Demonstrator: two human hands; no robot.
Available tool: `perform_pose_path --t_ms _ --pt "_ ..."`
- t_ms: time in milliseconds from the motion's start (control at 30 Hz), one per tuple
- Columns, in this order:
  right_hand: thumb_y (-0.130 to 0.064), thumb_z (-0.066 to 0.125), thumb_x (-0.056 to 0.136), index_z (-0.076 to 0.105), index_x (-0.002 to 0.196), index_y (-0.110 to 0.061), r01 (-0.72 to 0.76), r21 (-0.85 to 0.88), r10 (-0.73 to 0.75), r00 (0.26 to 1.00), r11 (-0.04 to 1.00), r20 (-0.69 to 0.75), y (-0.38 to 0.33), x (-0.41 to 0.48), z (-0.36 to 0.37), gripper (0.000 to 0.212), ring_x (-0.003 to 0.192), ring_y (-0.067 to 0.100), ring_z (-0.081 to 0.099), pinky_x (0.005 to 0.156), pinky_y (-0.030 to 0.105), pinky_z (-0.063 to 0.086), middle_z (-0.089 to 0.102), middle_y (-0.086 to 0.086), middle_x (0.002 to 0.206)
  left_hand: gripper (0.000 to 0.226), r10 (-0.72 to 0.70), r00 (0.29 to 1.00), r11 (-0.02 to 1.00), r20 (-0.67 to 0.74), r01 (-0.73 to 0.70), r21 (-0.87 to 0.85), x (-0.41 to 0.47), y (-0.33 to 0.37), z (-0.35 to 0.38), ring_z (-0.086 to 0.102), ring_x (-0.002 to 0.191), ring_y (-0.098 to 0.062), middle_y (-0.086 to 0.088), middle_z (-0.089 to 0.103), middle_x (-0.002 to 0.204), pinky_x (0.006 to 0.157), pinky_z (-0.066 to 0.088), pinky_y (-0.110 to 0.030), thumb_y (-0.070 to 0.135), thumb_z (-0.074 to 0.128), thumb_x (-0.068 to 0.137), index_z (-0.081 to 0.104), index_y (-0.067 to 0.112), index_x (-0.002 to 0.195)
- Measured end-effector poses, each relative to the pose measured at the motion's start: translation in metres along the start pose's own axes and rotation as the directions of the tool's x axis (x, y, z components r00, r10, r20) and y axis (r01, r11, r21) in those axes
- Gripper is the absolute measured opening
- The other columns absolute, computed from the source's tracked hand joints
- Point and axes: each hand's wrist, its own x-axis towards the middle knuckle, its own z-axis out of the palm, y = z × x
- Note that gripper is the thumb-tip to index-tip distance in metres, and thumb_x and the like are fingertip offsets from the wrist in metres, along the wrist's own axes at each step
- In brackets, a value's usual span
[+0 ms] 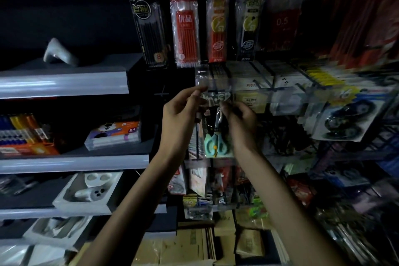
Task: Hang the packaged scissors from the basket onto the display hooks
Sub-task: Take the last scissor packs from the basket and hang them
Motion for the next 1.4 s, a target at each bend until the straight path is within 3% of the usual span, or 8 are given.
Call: perform_pose_path --t_ms 133,333,500,767,1000,1267,1333,1400 --pt "-0.039 0.075 0.090 0.073 0.099 -0.014 0.020 -0.031 -0.020 1.000 0.999 -0.002 0.000 0.006 0.000 0.026 0.088 0.011 0.067 0.072 0.027 0.047 0.076 0.000 0.096 0.026 0.005 1.000 1.000 -0.002 -0.004 0.022 -0.001 0.000 -0.003 0.073 0.101 -0.021 -0.004 0.078 0.104 0.083 0.056 -0.028 0.025 0.053 0.110 0.076 0.022 0.121" --pt "-0.045 0.073 0.090 0.072 0.107 -0.017 0.001 -0.060 0.000 1.000 0.998 0.013 0.000 0.006 -0.003 0.033 0.095 0.012 0.067 0.072 0.026 0.046 0.075 -0.002 0.101 0.027 0.011 1.000 0.999 0.013 -0.011 0.045 -0.004 -0.002 -0.005 0.073 0.104 -0.025 -0.004 0.078 0.107 0.093 0.059 -0.048 0.026 0.052 0.110 0.074 0.024 0.125" --pt "-0.041 0.075 0.090 0.072 0.099 -0.026 0.019 -0.057 -0.017 0.999 0.998 0.035 -0.002 0.007 0.000 0.018 0.091 0.005 0.067 0.074 0.023 0.049 0.073 -0.009 0.096 0.028 0.027 1.000 0.999 0.004 -0.027 0.044 -0.004 -0.004 -0.006 0.074 0.099 -0.011 -0.002 0.078 0.105 0.085 0.058 -0.027 0.021 0.051 0.110 0.074 0.023 0.126" --pt "-0.037 0.079 0.087 0.073 0.106 -0.014 -0.028 -0.019 0.028 1.000 0.999 0.010 0.008 0.013 -0.003 0.030 0.093 0.015 0.069 0.075 0.027 0.052 0.075 0.003 0.100 0.022 0.025 0.999 1.000 -0.030 -0.025 0.016 -0.007 -0.027 -0.004 0.072 0.092 -0.007 0.000 0.078 0.101 0.078 0.054 -0.020 0.009 0.056 0.106 0.074 0.016 0.115" --pt "-0.033 0.080 0.087 0.072 0.103 -0.019 -0.072 -0.021 0.073 0.994 0.997 0.082 0.005 0.014 -0.011 0.023 0.082 0.005 0.065 0.061 0.014 0.048 0.073 -0.006 0.094 0.031 -0.003 0.996 0.963 -0.088 0.027 0.267 -0.012 -0.090 -0.005 0.067 0.100 -0.016 0.000 0.069 0.107 0.086 0.057 -0.034 0.024 0.070 0.096 0.063 0.026 0.127" --pt "-0.024 0.082 0.085 0.071 0.115 -0.011 -0.038 -0.124 0.058 0.985 0.991 0.165 0.012 0.010 -0.022 0.034 0.110 0.021 0.069 0.092 0.031 0.056 0.073 0.007 0.114 0.035 -0.053 0.997 0.970 -0.065 0.066 0.232 -0.019 -0.111 0.001 0.068 0.082 0.003 0.007 0.070 0.095 0.071 0.054 -0.015 0.016 0.073 0.098 0.061 0.022 0.130" --pt "-0.016 0.078 0.089 0.068 0.101 -0.022 0.012 -0.166 0.018 0.984 0.986 0.178 0.016 0.001 -0.029 0.017 0.095 0.011 0.070 0.080 0.016 0.054 0.071 -0.002 0.099 0.033 -0.057 0.996 0.978 -0.073 0.071 0.195 -0.018 -0.112 0.002 0.069 0.080 0.000 0.004 0.070 0.094 0.069 0.055 -0.017 0.013 0.073 0.097 0.062 0.027 0.125" --pt "-0.011 0.075 0.092 0.060 0.105 -0.028 0.088 -0.197 -0.057 0.986 0.976 0.159 0.023 -0.012 -0.031 0.026 0.085 0.000 0.065 0.067 0.008 0.049 0.067 -0.005 0.097 0.032 -0.048 0.995 0.982 -0.084 0.062 0.176 -0.019 -0.116 0.004 0.070 0.082 -0.006 0.003 0.071 0.093 0.070 0.056 -0.023 0.011 0.073 0.097 0.062 0.032 0.118"
